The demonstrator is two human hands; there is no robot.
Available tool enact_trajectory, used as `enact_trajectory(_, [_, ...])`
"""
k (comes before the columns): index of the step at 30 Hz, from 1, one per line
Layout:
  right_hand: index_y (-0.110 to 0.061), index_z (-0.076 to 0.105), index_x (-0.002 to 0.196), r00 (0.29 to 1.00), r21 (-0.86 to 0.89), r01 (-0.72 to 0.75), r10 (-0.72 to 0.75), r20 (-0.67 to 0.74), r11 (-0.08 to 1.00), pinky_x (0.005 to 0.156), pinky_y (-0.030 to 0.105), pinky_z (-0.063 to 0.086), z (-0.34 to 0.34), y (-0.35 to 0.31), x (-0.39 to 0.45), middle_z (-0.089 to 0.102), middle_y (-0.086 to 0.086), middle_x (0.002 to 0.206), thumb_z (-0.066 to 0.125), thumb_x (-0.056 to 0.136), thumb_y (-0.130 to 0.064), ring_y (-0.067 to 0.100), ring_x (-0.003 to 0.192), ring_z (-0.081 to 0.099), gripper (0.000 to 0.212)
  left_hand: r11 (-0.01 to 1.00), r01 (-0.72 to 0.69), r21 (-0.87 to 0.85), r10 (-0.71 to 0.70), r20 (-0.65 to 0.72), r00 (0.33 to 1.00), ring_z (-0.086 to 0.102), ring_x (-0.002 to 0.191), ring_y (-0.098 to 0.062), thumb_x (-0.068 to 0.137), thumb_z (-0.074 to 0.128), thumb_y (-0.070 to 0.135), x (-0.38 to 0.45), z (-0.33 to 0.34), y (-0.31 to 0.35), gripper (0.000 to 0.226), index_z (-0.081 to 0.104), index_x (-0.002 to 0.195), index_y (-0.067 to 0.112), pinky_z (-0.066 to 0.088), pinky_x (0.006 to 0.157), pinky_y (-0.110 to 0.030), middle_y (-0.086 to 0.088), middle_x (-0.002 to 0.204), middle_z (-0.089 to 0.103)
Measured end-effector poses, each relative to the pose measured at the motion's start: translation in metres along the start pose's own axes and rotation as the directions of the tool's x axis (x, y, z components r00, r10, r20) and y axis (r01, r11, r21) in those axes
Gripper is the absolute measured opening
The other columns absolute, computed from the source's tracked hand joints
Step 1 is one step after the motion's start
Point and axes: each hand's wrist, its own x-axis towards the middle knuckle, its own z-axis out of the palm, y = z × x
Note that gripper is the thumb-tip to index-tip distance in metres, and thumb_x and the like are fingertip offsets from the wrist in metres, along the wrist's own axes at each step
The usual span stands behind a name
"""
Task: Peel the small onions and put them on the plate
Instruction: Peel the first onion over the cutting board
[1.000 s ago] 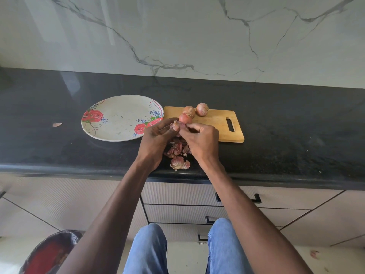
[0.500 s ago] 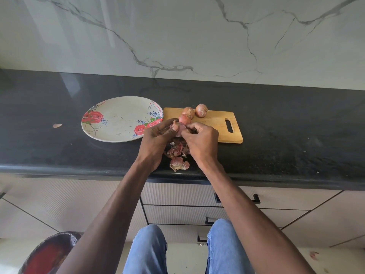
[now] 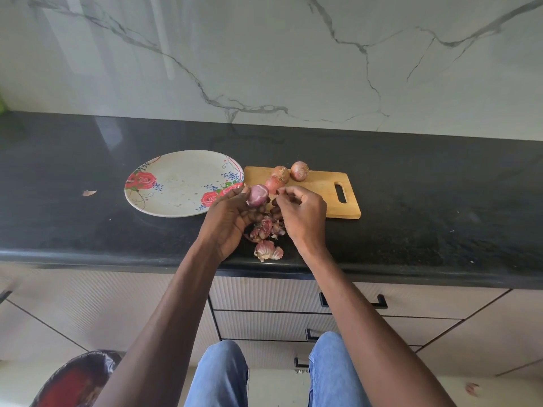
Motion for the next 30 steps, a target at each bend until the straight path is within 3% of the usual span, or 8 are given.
enact_trajectory(3, [-0.005,0.078,0.084,0.987,-0.120,0.158,-0.155,0.034,0.980,0.061,0.037,0.055,0.003,0.004,-0.001,0.074,0.000,0.076,0.069,0.090,-0.012,0.015,0.065,0.066,0.013,1.000,0.000,-0.027,0.000,-0.005,1.000,0.065,0.074,-0.018,0.103,0.051,0.011,0.000,-0.001,0.000,0.013,0.062,0.102,0.006,0.056,0.063,-0.023,-0.010,0.085,0.072])
enact_trajectory(5, [-0.004,0.079,0.091,0.981,-0.154,0.193,-0.189,0.042,0.969,0.072,0.032,0.059,0.005,0.007,0.000,0.077,0.004,0.094,0.073,0.087,-0.012,0.007,0.079,0.068,0.011,0.999,-0.012,-0.035,0.012,-0.002,1.000,0.065,0.075,-0.018,0.102,0.053,0.010,0.001,-0.001,-0.001,0.011,0.063,0.105,0.006,0.056,0.064,-0.023,-0.010,0.089,0.073])
enact_trajectory(9, [-0.009,0.075,0.115,0.994,-0.015,0.074,-0.072,0.079,0.997,0.087,0.029,0.059,0.003,0.007,0.004,0.076,0.001,0.109,0.077,0.087,-0.031,0.006,0.098,0.071,0.036,0.998,-0.051,-0.034,0.051,0.017,0.999,0.066,0.080,-0.017,0.095,0.061,0.008,0.002,-0.004,-0.003,0.019,0.065,0.114,0.007,0.056,0.069,-0.022,-0.007,0.096,0.073])
enact_trajectory(12, [-0.007,0.074,0.115,0.993,-0.005,0.031,-0.030,0.118,1.000,0.094,0.031,0.057,0.001,0.007,0.006,0.076,0.003,0.111,0.077,0.087,-0.029,0.007,0.105,0.070,0.036,0.997,-0.074,0.000,0.074,0.061,0.995,0.069,0.086,-0.015,0.091,0.065,0.011,0.001,-0.003,-0.004,0.031,0.064,0.121,0.005,0.056,0.070,-0.023,-0.007,0.100,0.075])
enact_trajectory(17, [-0.003,0.077,0.104,0.995,0.010,0.083,-0.084,0.057,0.996,0.072,0.018,0.057,0.002,0.004,0.000,0.078,0.003,0.091,0.078,0.087,-0.019,0.001,0.078,0.071,0.023,0.993,-0.087,0.082,0.084,0.049,0.995,0.071,0.084,-0.015,0.080,0.071,0.016,-0.001,0.001,-0.005,0.034,0.067,0.113,0.007,0.055,0.070,-0.024,-0.006,0.095,0.077])
enact_trajectory(21, [-0.003,0.079,0.092,0.990,-0.044,0.139,-0.137,0.045,0.989,0.056,0.046,0.056,0.008,0.009,-0.002,0.076,0.007,0.074,0.077,0.089,-0.021,0.031,0.067,0.071,0.018,0.983,-0.106,0.148,0.099,0.050,0.994,0.073,0.087,-0.015,0.086,0.070,0.013,-0.001,0.003,-0.007,0.030,0.067,0.115,0.008,0.057,0.074,-0.025,-0.007,0.097,0.077])
enact_trajectory(24, [-0.003,0.077,0.080,0.983,-0.108,0.185,-0.183,0.034,0.977,0.048,0.046,0.051,0.010,0.015,-0.001,0.071,0.008,0.065,0.074,0.090,-0.022,0.029,0.057,0.065,0.022,0.979,-0.117,0.165,0.110,0.051,0.993,0.074,0.089,-0.016,0.094,0.064,0.006,-0.002,0.004,-0.007,0.019,0.067,0.112,0.009,0.058,0.077,-0.025,-0.007,0.096,0.078])
enact_trajectory(30, [-0.002,0.070,0.068,0.974,-0.201,0.225,-0.228,0.013,0.953,0.042,0.041,0.044,0.011,0.014,-0.002,0.063,0.005,0.054,0.073,0.091,-0.022,0.021,0.044,0.053,0.030,0.970,-0.133,0.203,0.121,0.070,0.990,0.074,0.091,-0.016,0.094,0.064,0.007,-0.003,0.004,-0.006,0.019,0.068,0.112,0.010,0.057,0.076,-0.024,-0.006,0.097,0.078])
